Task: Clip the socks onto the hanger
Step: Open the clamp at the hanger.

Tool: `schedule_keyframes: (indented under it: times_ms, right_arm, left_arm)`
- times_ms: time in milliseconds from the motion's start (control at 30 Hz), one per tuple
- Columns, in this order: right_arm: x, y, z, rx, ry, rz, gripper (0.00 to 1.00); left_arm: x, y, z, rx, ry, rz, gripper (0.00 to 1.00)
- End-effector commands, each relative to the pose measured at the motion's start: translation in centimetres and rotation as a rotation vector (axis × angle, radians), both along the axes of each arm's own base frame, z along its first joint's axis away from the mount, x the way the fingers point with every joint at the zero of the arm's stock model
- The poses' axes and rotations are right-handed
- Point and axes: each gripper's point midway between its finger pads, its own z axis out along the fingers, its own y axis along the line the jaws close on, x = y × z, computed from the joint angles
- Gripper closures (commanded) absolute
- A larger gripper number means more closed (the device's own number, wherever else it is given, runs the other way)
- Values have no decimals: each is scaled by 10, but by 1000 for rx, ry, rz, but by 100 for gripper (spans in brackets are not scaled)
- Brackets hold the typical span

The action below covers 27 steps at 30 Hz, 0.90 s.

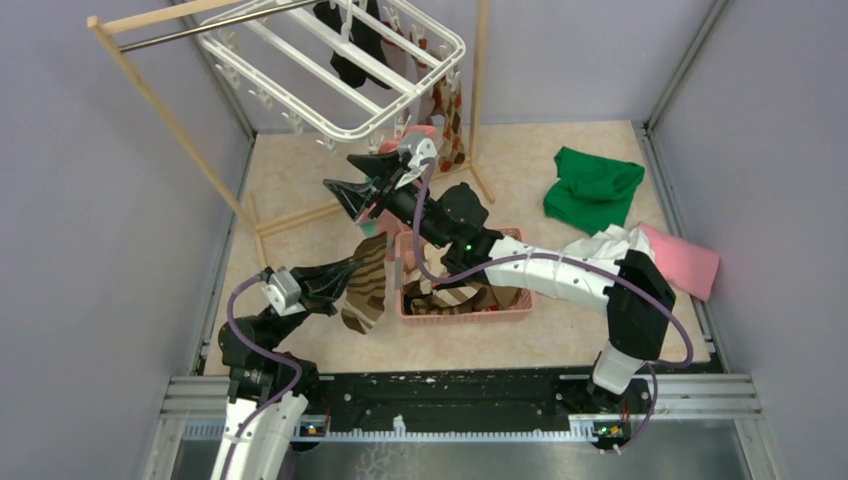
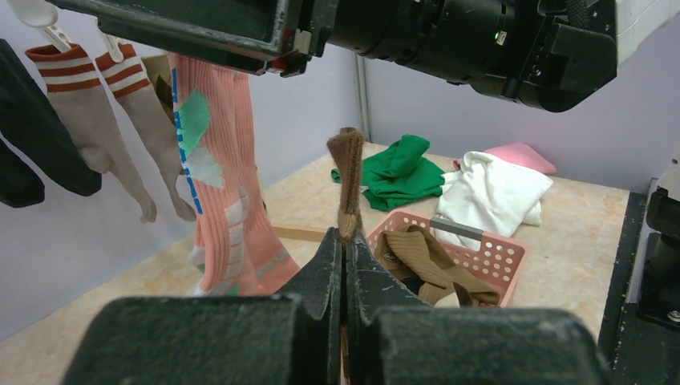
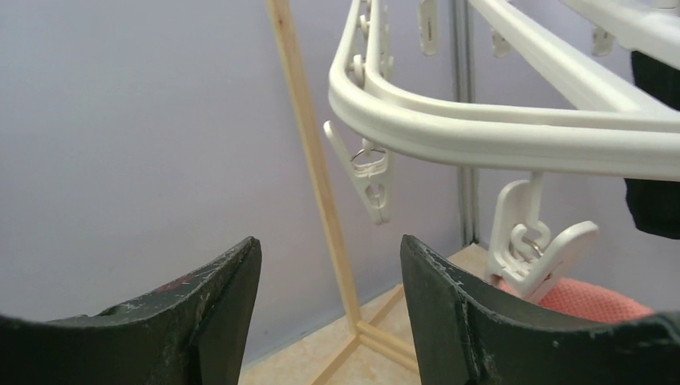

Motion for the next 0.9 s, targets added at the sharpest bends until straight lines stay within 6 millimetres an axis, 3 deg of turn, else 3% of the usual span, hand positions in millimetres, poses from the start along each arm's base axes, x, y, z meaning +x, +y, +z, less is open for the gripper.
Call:
schedule_keyframes:
  times_ms: [0,867]
  right_arm:
    - [7,-11,46,132,-62,-90,36]
    - [23,-1,59,257,-74,-140,34]
  left_arm:
    - [1,3,8,-5,-21,18,100]
    - [6,-4,16,-2,19,-21,100]
